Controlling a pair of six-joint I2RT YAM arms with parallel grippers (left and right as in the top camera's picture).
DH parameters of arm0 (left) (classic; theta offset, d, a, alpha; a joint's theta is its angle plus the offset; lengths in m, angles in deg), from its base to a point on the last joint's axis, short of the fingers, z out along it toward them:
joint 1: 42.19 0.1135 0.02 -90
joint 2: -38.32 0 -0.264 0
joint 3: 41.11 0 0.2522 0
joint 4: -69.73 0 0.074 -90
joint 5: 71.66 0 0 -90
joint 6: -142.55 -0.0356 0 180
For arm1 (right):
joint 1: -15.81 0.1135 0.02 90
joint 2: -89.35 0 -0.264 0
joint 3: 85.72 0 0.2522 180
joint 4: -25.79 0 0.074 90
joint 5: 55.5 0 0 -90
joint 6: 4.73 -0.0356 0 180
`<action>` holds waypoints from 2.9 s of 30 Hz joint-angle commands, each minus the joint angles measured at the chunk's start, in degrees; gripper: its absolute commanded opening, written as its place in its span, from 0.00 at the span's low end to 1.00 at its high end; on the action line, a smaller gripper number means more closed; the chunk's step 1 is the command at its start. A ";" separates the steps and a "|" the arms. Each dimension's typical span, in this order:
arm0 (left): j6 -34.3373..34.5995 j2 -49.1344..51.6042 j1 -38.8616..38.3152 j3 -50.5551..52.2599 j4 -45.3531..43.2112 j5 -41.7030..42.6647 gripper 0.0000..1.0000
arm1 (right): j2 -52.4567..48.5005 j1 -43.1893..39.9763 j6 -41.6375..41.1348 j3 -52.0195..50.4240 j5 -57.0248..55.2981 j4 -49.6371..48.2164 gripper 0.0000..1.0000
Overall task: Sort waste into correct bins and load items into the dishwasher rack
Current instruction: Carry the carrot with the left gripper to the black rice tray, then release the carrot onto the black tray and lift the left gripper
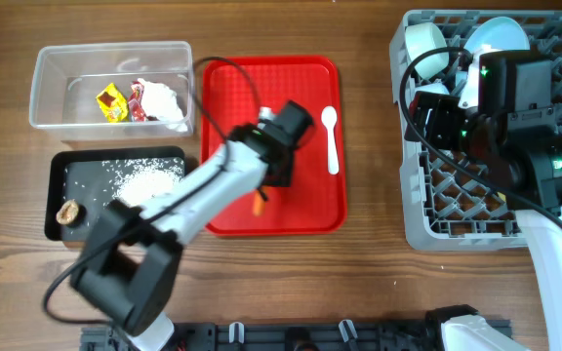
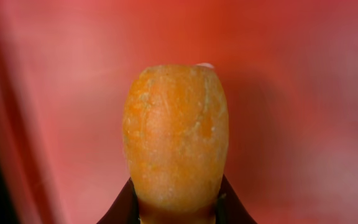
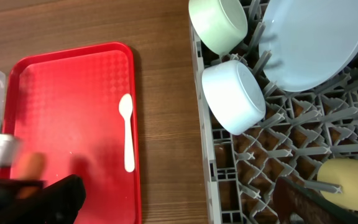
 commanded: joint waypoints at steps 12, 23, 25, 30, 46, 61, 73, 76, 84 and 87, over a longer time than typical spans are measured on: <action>7.41 -5.84 41.62 -0.31 13.40 -1.16 0.04 | -0.33 -0.20 -0.74 -0.09 -0.98 0.02 1.00; 14.12 -5.84 59.67 12.55 -0.90 4.92 0.04 | -0.33 -0.20 -0.76 -0.09 -0.98 0.00 1.00; 14.12 -5.84 59.60 13.27 -2.62 4.90 0.04 | -0.33 -0.20 -0.87 -0.09 -0.96 0.00 1.00; 14.10 -5.81 59.63 13.68 -5.68 4.87 0.19 | -0.33 -0.20 -0.90 -0.09 -0.96 0.15 1.00; 14.08 -5.97 59.63 13.66 -6.23 4.92 0.53 | -0.33 -0.20 -0.74 -0.09 -0.96 0.85 1.00; 13.44 -46.84 54.03 13.09 13.79 11.93 0.55 | -0.33 -0.20 -0.79 -0.09 -0.96 0.33 1.00; 13.49 -53.42 36.52 13.27 16.33 11.74 0.56 | -1.33 -0.20 -0.70 -0.09 5.84 -1.53 1.00; 13.46 -49.77 32.30 13.27 14.73 11.74 0.57 | -3.30 -0.17 -0.57 -0.09 10.29 -3.17 1.00; 13.44 -33.07 18.88 13.27 -0.37 11.72 0.60 | -13.84 3.61 0.72 -0.09 19.28 -10.49 0.99; 13.46 -26.45 16.41 13.25 -4.66 11.74 0.61 | -19.39 6.60 0.02 -0.09 19.30 -13.27 0.95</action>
